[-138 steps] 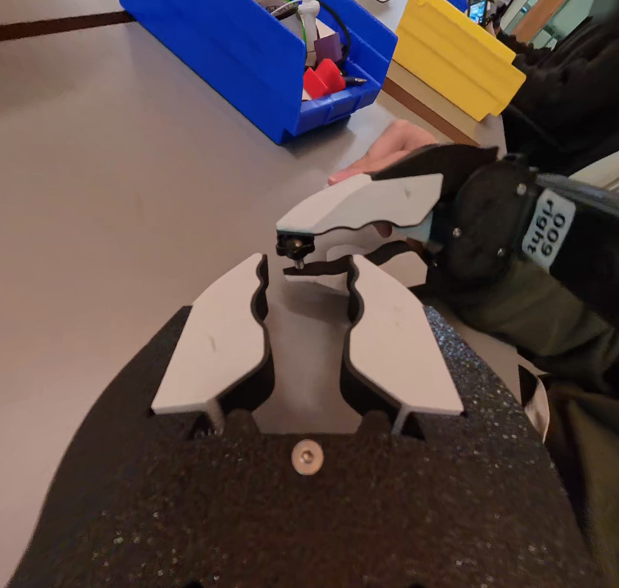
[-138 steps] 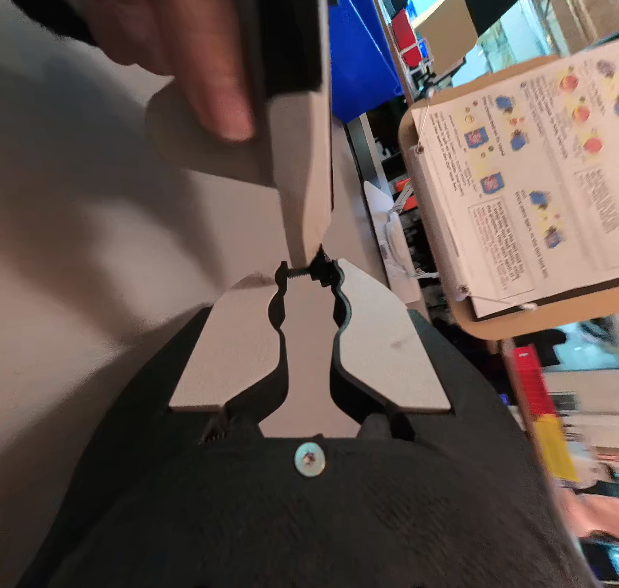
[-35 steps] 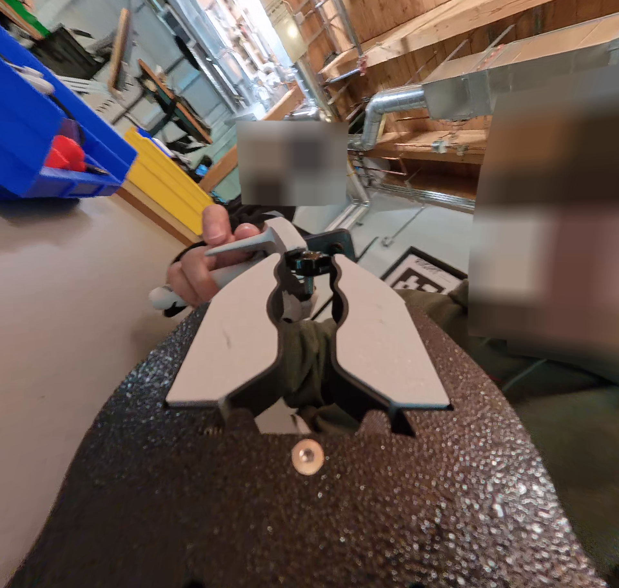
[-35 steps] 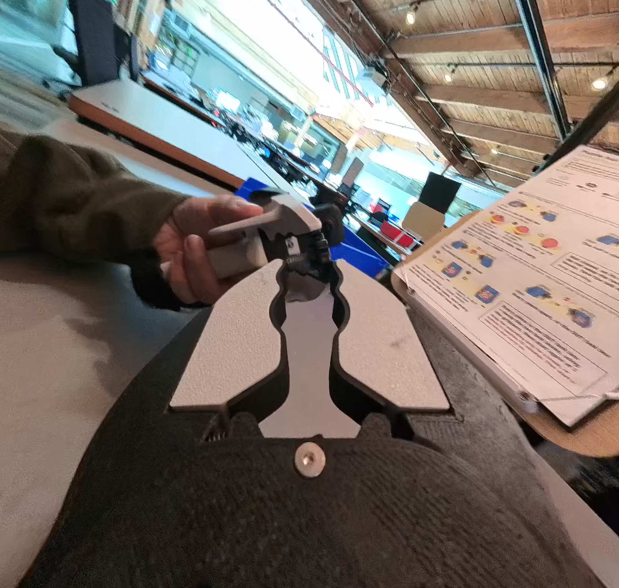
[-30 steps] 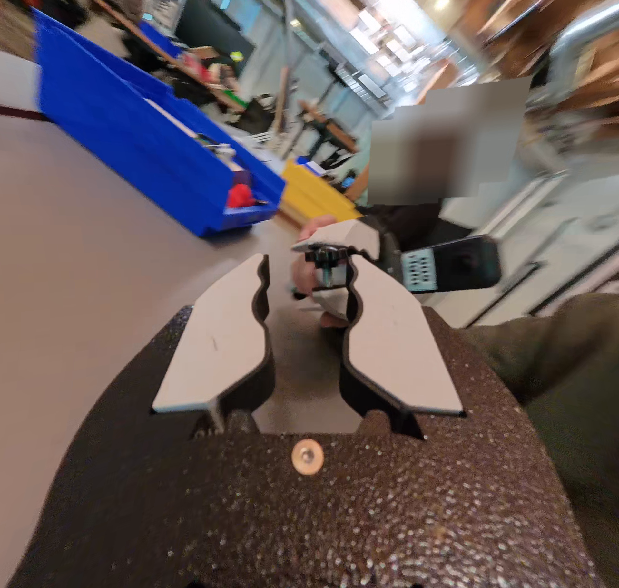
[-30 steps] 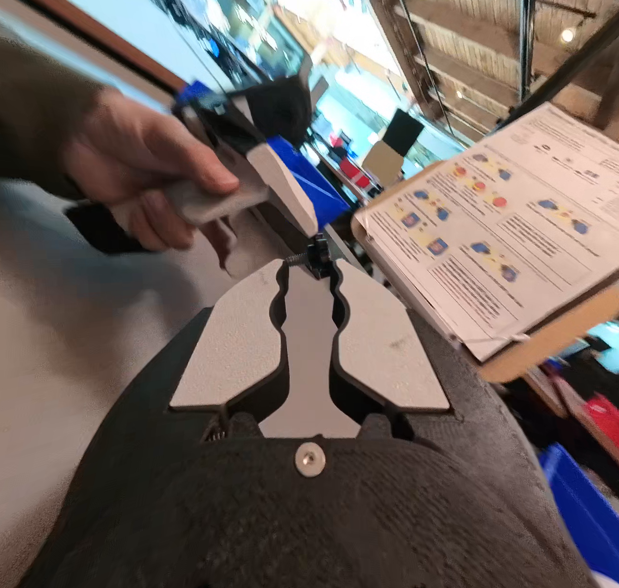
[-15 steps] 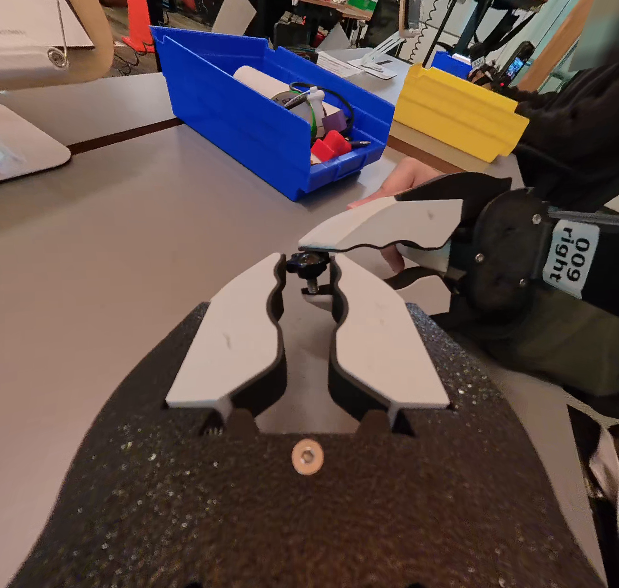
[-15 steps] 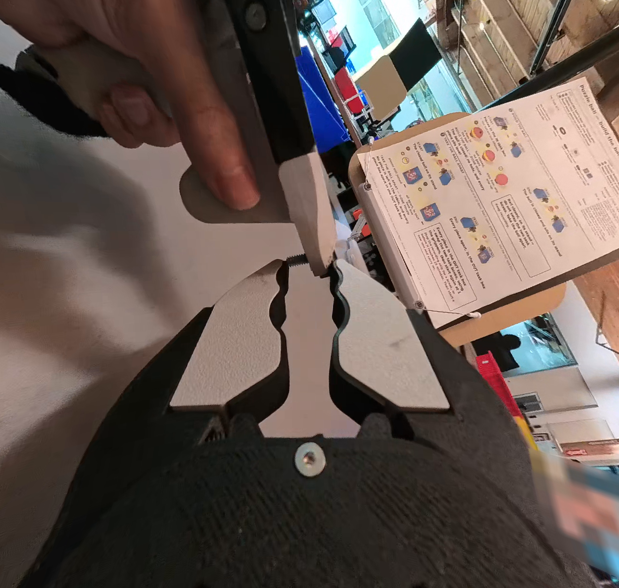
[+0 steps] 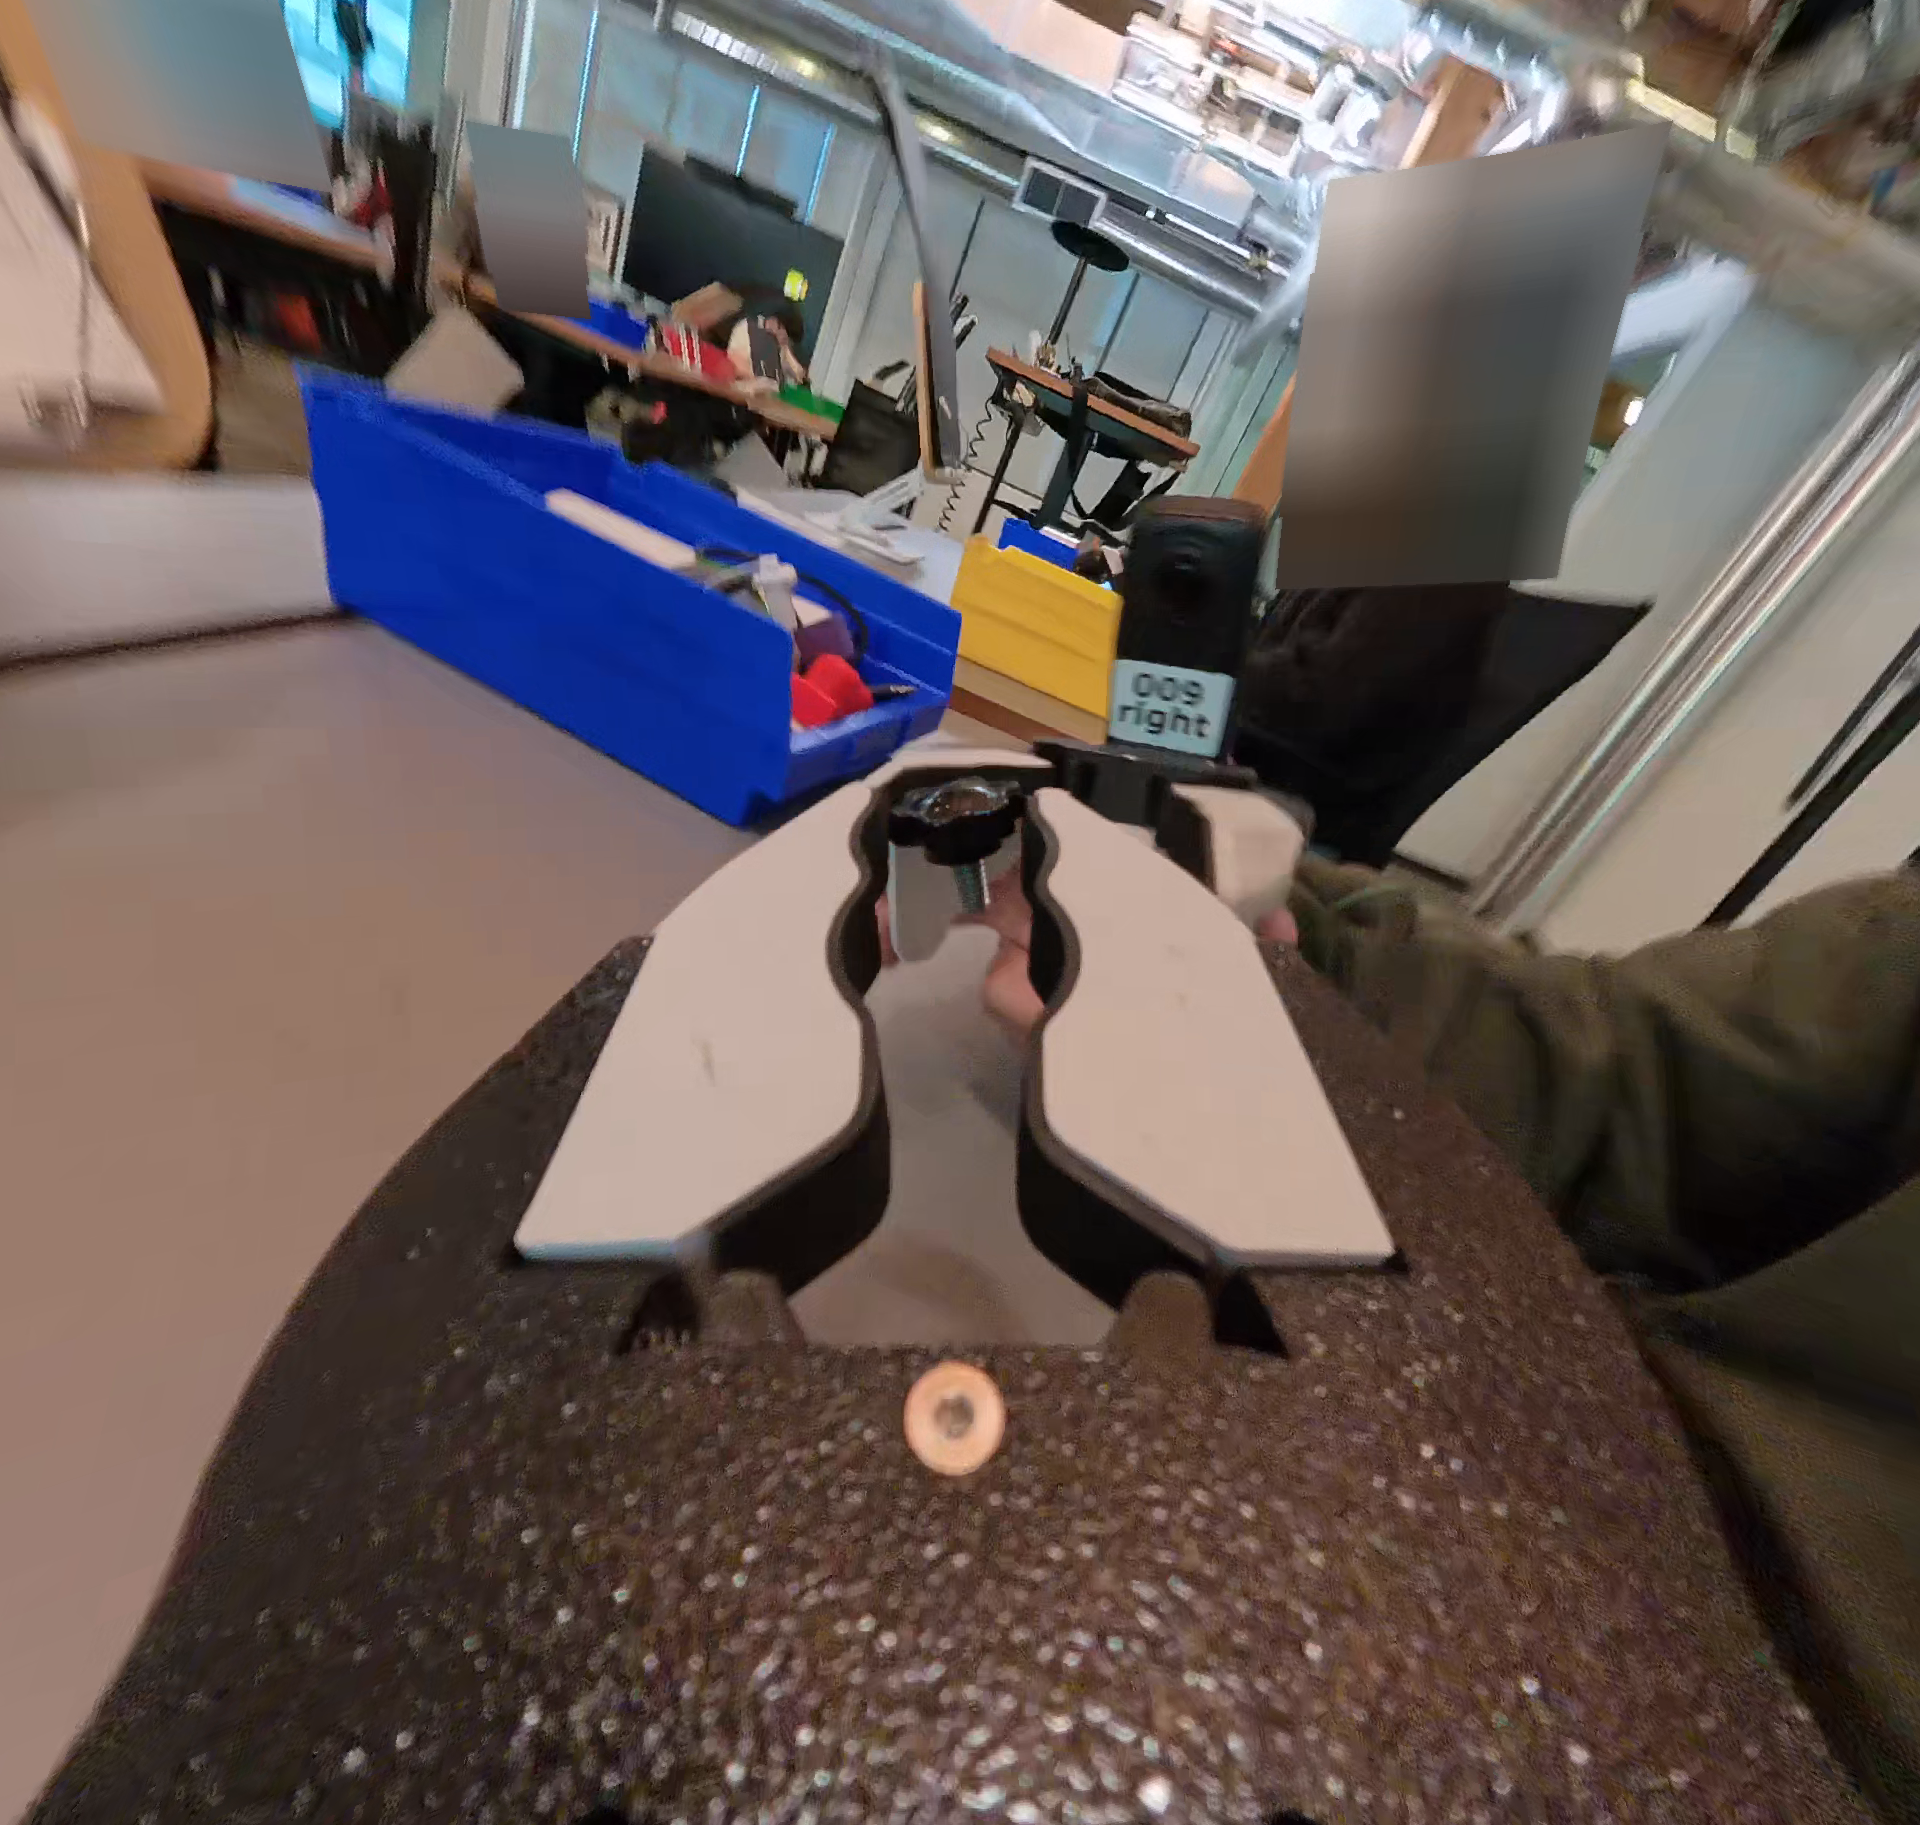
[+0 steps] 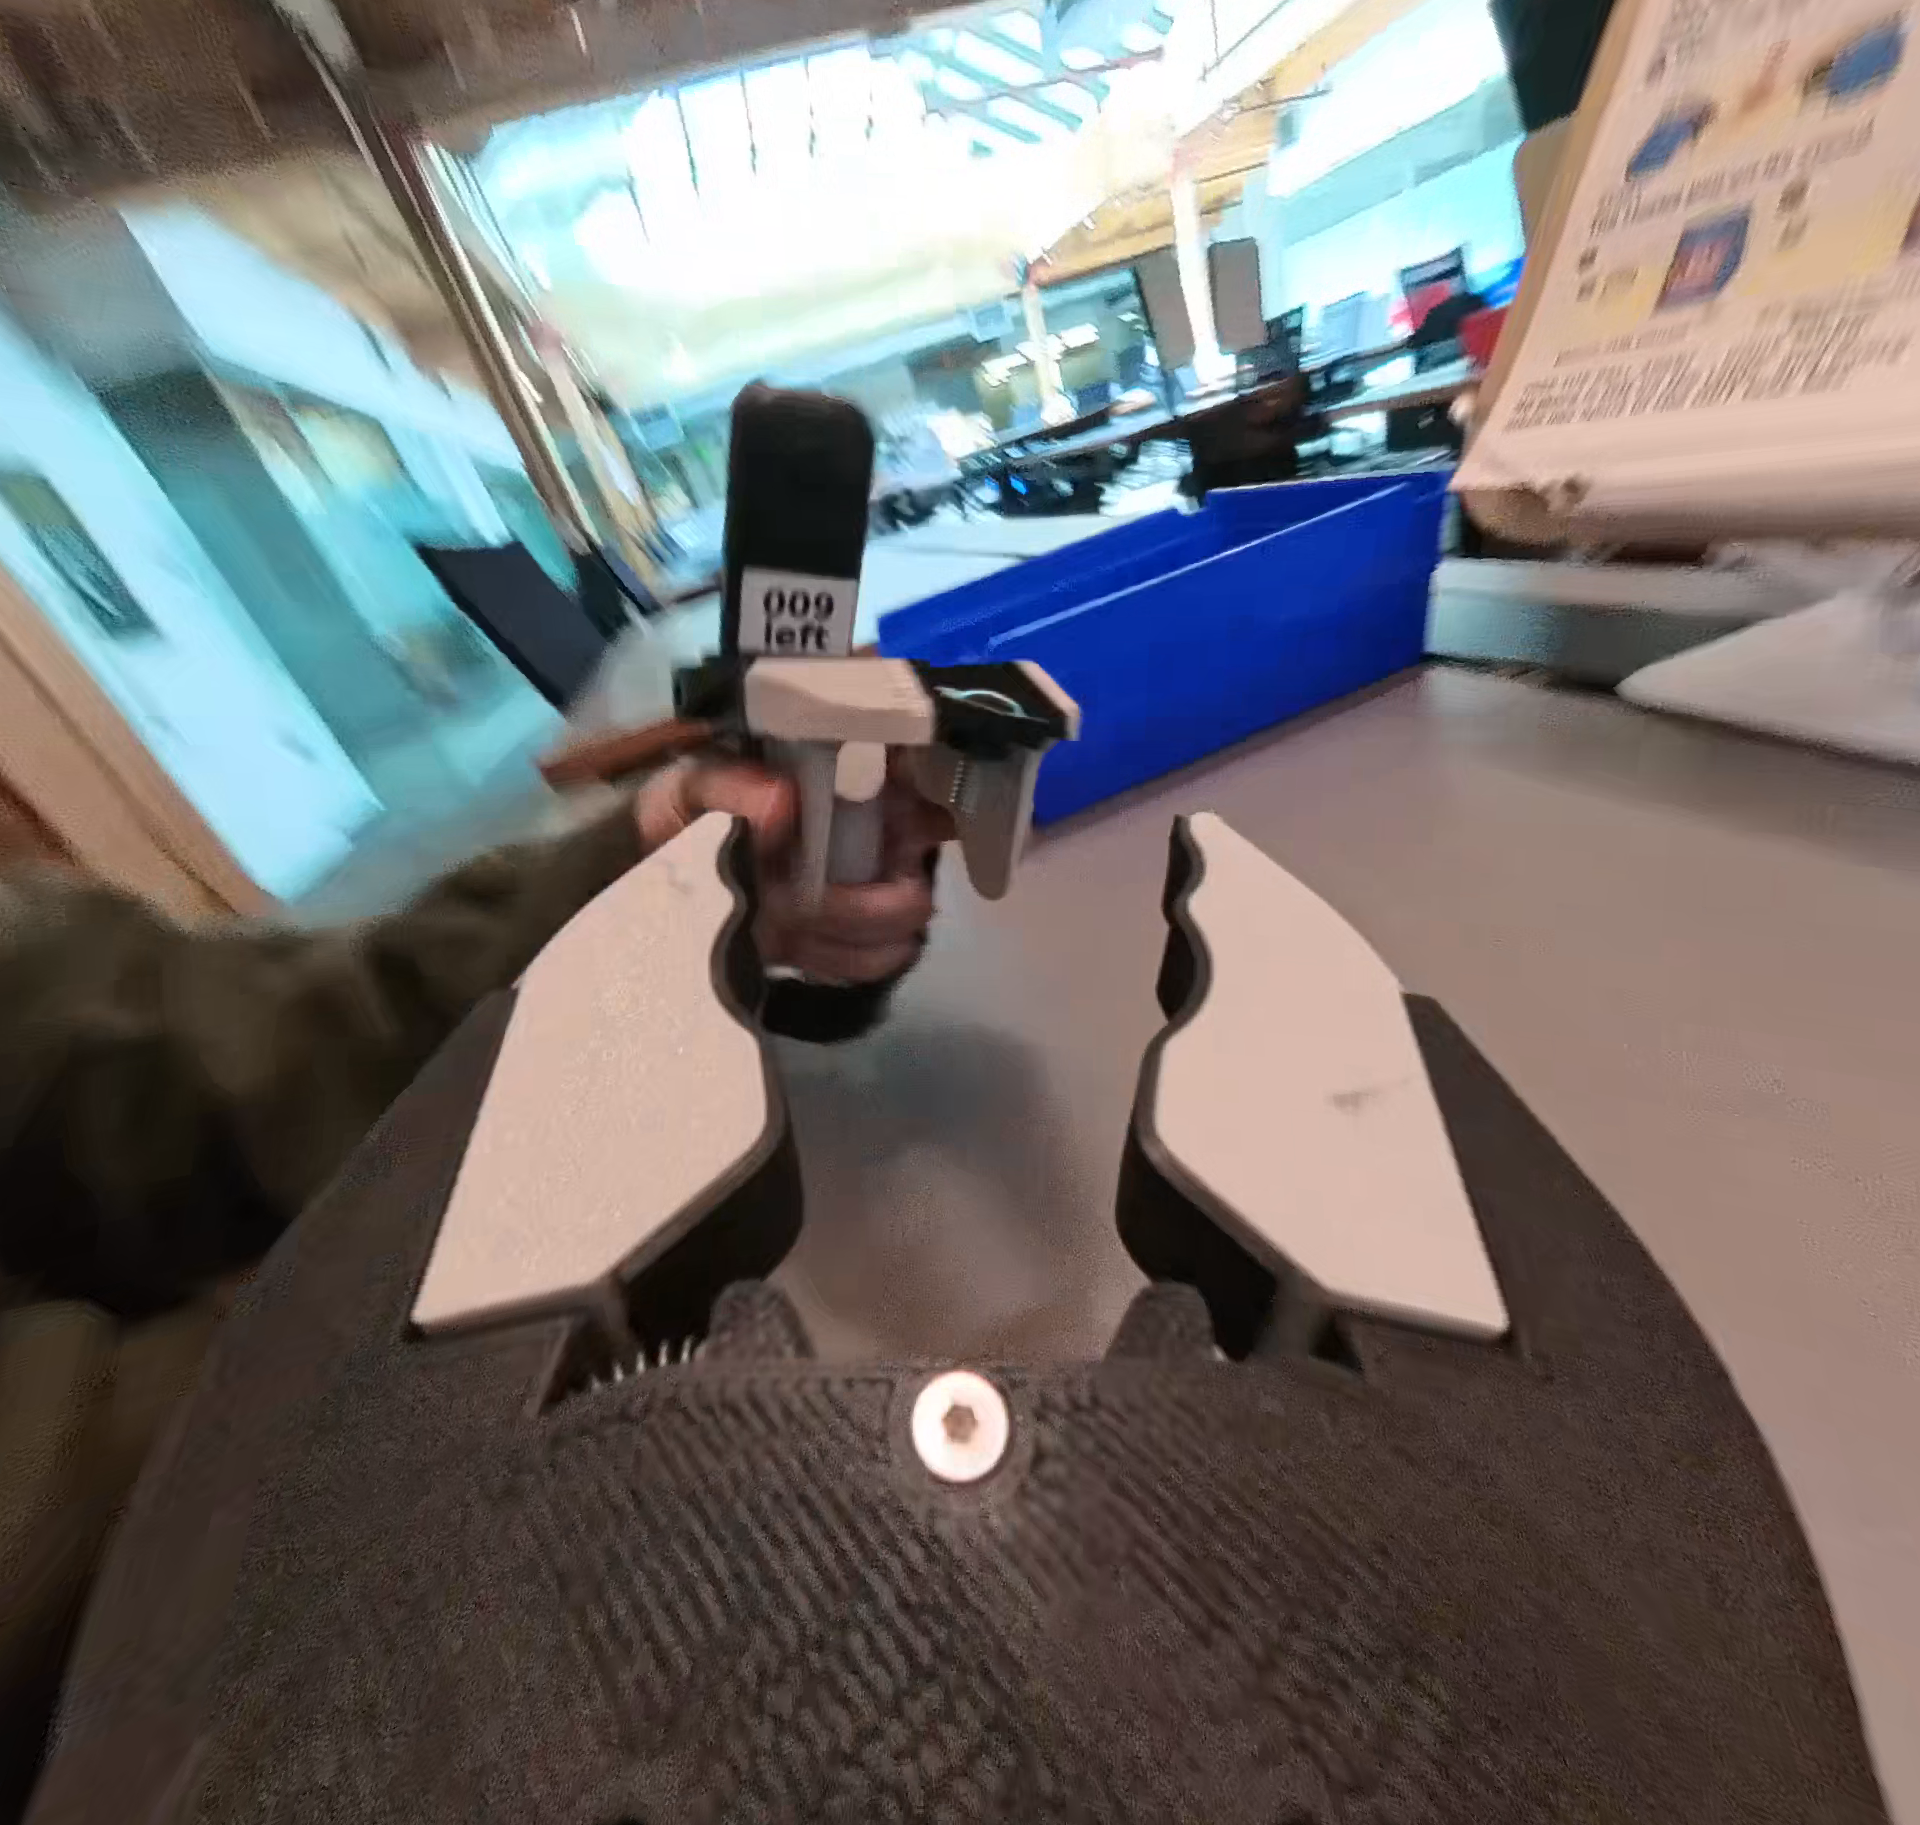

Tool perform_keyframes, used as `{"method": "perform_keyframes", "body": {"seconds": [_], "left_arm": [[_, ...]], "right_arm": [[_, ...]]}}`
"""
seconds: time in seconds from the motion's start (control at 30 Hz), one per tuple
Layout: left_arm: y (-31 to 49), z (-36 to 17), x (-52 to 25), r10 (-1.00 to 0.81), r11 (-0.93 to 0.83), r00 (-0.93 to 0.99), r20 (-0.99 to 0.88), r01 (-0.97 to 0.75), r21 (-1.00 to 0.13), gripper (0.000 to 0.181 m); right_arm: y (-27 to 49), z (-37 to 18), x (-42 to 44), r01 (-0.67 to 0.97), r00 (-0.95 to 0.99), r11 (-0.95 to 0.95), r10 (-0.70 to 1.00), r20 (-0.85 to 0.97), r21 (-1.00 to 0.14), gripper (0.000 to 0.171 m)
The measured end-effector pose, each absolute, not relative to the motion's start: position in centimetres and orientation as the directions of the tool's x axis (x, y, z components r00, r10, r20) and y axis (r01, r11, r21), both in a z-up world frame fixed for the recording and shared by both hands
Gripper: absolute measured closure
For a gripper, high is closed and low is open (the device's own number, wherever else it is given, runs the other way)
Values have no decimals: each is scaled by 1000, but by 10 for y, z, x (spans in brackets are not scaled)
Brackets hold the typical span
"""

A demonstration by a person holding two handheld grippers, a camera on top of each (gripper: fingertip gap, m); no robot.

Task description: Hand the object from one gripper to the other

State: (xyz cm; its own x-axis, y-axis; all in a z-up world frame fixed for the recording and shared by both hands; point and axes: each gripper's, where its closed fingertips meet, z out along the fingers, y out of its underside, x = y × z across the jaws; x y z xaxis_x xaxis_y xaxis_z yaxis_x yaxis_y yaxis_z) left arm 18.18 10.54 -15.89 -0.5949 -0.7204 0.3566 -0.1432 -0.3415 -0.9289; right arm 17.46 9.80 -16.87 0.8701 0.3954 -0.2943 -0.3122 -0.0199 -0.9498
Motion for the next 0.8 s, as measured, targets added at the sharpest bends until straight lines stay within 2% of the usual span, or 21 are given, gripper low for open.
{"method": "perform_keyframes", "body": {"seconds": [0.1,0.23,0.53,0.73,0.8], "left_arm": [[99,-152,172,-769,-133,-633,90,21,-991,158],[88,-156,167,-767,94,-619,-167,149,-984,158],[79,-163,166,-723,346,-538,-435,263,-901,158],[73,-169,166,-676,434,-519,-523,292,-852,158],[71,-172,166,-660,463,-517,-546,292,-837,158]], "right_arm": [[94,-160,177,-570,696,-64,491,-523,-819,101],[92,-156,173,-713,517,-144,552,-654,-686,118],[92,-163,162,-789,291,-314,566,-771,-528,127],[87,-167,143,-752,191,-435,576,-795,-495,129],[87,-166,142,-763,146,-456,568,-810,-457,134]]}}
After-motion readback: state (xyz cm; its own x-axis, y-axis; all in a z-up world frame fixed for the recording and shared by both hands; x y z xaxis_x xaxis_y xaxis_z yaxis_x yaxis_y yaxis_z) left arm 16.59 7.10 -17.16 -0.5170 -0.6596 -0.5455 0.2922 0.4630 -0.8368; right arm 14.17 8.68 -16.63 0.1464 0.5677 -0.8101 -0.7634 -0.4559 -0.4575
